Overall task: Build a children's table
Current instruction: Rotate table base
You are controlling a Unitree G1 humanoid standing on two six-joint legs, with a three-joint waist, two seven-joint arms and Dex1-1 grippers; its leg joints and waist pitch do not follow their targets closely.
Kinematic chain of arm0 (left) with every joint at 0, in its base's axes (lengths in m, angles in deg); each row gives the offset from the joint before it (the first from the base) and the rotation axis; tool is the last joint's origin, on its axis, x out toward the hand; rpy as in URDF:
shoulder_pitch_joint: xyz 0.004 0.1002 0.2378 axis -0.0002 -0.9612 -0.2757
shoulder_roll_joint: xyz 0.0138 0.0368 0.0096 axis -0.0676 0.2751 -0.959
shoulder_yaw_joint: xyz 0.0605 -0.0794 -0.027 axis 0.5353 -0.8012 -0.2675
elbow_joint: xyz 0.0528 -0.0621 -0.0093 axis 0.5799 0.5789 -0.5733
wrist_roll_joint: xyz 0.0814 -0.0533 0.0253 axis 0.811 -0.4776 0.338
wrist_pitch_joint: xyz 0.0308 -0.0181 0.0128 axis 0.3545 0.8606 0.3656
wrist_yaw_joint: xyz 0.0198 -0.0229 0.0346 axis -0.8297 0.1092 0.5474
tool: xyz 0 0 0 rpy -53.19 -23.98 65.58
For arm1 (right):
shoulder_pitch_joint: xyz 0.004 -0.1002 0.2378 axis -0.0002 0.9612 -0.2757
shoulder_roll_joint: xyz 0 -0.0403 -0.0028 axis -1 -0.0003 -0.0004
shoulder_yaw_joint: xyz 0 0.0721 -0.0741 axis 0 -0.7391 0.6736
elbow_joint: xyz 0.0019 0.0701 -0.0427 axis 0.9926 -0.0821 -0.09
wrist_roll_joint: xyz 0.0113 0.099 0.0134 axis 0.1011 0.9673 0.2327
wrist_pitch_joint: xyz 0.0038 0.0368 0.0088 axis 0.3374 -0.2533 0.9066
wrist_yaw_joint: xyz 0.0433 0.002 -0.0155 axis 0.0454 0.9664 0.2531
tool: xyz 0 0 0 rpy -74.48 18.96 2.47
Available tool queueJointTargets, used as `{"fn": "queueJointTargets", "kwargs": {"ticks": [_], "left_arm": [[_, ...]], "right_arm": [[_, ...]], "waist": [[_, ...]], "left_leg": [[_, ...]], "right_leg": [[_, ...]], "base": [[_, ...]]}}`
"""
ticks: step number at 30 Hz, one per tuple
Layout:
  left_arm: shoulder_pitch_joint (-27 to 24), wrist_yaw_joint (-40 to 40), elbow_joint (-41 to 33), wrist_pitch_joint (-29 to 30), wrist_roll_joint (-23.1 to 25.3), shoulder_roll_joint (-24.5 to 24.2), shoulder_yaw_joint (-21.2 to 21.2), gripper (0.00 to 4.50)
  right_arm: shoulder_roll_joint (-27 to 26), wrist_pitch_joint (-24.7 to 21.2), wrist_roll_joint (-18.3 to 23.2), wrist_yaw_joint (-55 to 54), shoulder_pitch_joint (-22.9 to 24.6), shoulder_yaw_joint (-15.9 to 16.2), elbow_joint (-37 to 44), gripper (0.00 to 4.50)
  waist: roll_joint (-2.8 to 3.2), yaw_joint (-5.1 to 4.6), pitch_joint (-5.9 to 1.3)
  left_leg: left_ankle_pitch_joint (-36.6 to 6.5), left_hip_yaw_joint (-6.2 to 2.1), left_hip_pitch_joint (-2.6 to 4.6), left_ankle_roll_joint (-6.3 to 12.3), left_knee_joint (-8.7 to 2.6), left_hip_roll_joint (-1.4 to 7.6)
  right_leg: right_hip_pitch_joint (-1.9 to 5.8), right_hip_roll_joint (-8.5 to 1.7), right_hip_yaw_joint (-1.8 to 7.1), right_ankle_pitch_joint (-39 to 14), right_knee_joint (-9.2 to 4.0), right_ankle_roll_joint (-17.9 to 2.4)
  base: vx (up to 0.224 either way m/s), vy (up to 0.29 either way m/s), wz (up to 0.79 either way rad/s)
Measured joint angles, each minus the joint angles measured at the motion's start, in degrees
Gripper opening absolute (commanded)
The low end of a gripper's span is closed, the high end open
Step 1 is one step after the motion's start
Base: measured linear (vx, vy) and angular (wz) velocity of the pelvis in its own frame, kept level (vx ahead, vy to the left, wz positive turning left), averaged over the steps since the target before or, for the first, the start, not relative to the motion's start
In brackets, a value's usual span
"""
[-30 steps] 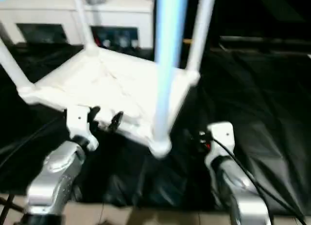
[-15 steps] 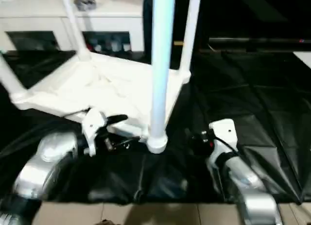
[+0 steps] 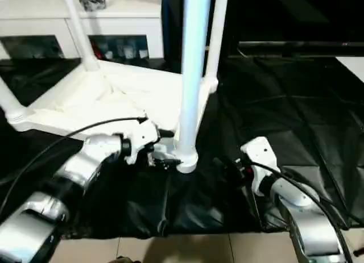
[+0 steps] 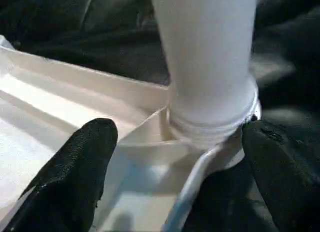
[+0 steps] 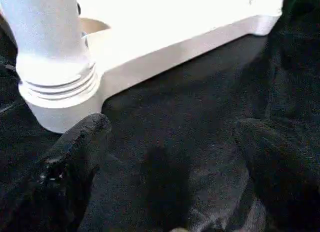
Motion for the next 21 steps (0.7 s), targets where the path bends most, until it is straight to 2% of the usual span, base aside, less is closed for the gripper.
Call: {"fn": "queueJointTargets", "kwargs": {"ticks": [1,3,6,8,12,16,18,21], "left_arm": [[0.4,-0.5,0.6,-0.6,0.4,-0.1,0.2,4.45],[2.0,-2.6,4.1,-1.8,1.8,-0.8,1.7,4.09],[3.9,-5.2,8.9,-3.1,2.7,-1.8,1.9,3.99],[5.0,-6.0,10.4,-3.7,2.9,-2.4,1.8,3.67],[8.1,-7.3,14.9,-6.0,3.9,-2.9,1.8,3.38],[10.0,-6.9,18.4,-7.2,4.4,-2.5,1.4,3.12],[11.1,-7.0,19.6,-7.3,4.4,-2.0,1.1,2.83],[12.7,-7.5,20.8,-7.3,4.7,-1.1,0.9,2.62]], "right_arm": [[0.1,0.0,0.0,0.1,-0.1,0.0,-0.1,4.5],[0.4,0.1,0.0,1.1,-0.9,0.5,-1.0,4.5],[0.7,0.4,-0.1,1.7,-0.9,1.0,-1.0,4.5],[0.8,0.4,-0.2,1.9,-0.9,1.0,-1.0,4.5],[1.4,0.8,-0.2,2.8,-1.0,1.1,-1.0,4.5],[2.0,1.6,0.0,4.1,-1.0,1.1,-1.0,4.5],[2.7,1.6,0.6,5.7,-1.0,1.1,-0.8,4.5],[3.7,1.6,2.5,8.9,0.2,1.1,0.7,4.5]], "waist": [[0.0,0.03,-0.02],[0.01,0.17,-0.02],[-0.01,0.43,-0.01],[0.01,0.61,-0.01],[0.04,1.29,-0.03],[0.09,1.52,-0.03],[0.22,1.54,-0.04],[0.31,1.55,-0.05]], "left_leg": [[0.1,0.11,-0.27,0.14,0.06,0.06],[0.3,0.46,-0.44,0.48,0.23,0.24],[0.2,0.57,-0.47,0.29,0.23,0.24],[0.2,0.63,-0.45,0.29,0.22,0.24],[0.2,0.67,-0.43,0.29,0.2,0.25],[0.2,0.67,-0.43,0.28,0.2,0.26],[0.2,0.67,-0.43,0.29,0.2,0.26],[0.2,0.68,-0.42,0.29,0.19,0.27]], "right_leg": [[-0.25,0.0,0.0,0.0,0.01,0.0],[-0.41,-0.01,0.02,0.0,0.0,0.0],[-0.36,-0.06,0.03,0.0,-0.2,0.0],[-0.32,-0.1,0.04,0.0,-0.24,-0.1],[-0.27,-0.12,0.02,0.0,-0.28,-0.1],[-0.27,-0.13,0.01,0.1,-0.27,-0.1],[-0.25,-0.13,0.01,0.1,-0.29,-0.2],[-0.25,-0.13,0.0,0.1,-0.29,-0.2]], "base": [[0.0,0.0,0.0],[0.0,0.0,0.0],[0.0,0.0,0.0],[0.0,0.0,0.0],[0.0,0.0,0.0],[0.0,0.0,0.0],[0.0,0.0,0.0],[0.0,0.0,0.0]]}}
